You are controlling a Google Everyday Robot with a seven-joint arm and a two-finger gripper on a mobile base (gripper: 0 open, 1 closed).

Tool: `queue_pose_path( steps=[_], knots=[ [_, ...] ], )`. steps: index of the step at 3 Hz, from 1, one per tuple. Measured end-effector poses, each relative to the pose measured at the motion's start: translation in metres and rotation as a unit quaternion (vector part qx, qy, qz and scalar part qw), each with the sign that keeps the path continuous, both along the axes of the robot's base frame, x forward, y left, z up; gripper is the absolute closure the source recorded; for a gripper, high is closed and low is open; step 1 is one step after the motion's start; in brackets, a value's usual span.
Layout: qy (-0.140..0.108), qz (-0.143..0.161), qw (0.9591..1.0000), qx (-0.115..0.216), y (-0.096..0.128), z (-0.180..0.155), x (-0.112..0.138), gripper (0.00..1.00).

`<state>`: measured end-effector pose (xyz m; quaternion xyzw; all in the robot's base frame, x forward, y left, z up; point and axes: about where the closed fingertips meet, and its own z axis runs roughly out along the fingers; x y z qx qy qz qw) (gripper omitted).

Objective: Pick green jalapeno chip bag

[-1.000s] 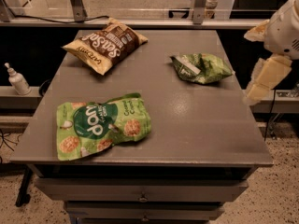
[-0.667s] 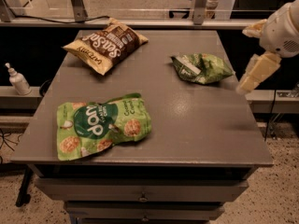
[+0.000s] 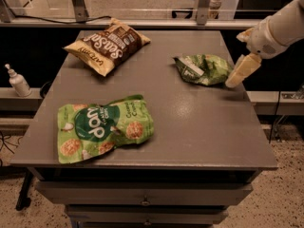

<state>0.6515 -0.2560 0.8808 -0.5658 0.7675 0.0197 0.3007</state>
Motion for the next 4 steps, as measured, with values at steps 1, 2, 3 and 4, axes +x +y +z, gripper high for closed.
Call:
queue_pose_path(
  steps=[1, 2, 3, 4],
  knots=[
    [0.021, -0.017, 0.9992, 0.029, 0.008, -0.028, 0.03, 0.0],
    [0.039, -0.042, 0.9977, 0.035, 0.014, -0.043, 0.049, 0.19],
    [0.052, -0.065, 0.9958, 0.038, 0.015, -0.047, 0.056, 0.41],
    [0.054, -0.068, 0.9955, 0.038, 0.015, -0.046, 0.056, 0.64]
  ],
)
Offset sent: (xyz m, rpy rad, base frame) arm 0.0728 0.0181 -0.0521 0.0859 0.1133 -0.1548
